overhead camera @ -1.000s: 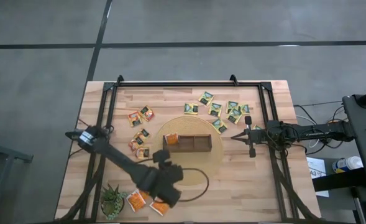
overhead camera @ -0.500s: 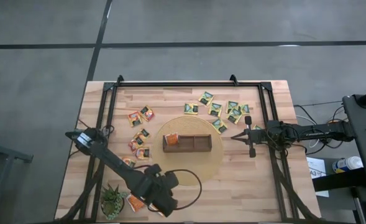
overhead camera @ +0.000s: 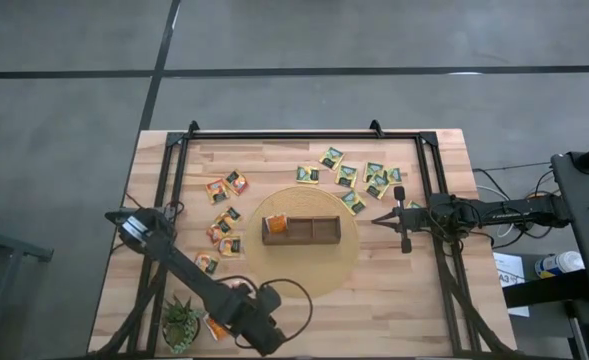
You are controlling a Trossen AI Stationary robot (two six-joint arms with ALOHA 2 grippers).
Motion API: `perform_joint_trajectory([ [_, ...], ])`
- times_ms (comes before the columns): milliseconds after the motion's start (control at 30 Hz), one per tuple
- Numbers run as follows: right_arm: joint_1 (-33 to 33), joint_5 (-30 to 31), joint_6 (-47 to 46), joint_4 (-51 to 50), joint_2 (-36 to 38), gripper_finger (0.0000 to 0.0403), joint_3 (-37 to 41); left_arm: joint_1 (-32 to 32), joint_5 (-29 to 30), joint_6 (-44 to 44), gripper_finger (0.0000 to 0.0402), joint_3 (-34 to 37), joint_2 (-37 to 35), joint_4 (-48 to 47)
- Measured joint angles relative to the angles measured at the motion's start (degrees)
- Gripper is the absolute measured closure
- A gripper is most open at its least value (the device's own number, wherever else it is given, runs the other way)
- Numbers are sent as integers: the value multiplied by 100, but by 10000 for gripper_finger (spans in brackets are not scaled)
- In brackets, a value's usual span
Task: Pick & Place Tea
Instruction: Put the white orange tea bag into the left section of the wooden organizer
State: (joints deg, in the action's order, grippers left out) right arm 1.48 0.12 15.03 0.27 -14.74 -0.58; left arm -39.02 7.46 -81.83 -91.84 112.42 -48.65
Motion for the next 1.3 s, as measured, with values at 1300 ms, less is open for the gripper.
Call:
perform_joint_trajectory([
  [1300,0,0,0,0,-4,394,-2,-158,-299,-829,305,971,0,289],
])
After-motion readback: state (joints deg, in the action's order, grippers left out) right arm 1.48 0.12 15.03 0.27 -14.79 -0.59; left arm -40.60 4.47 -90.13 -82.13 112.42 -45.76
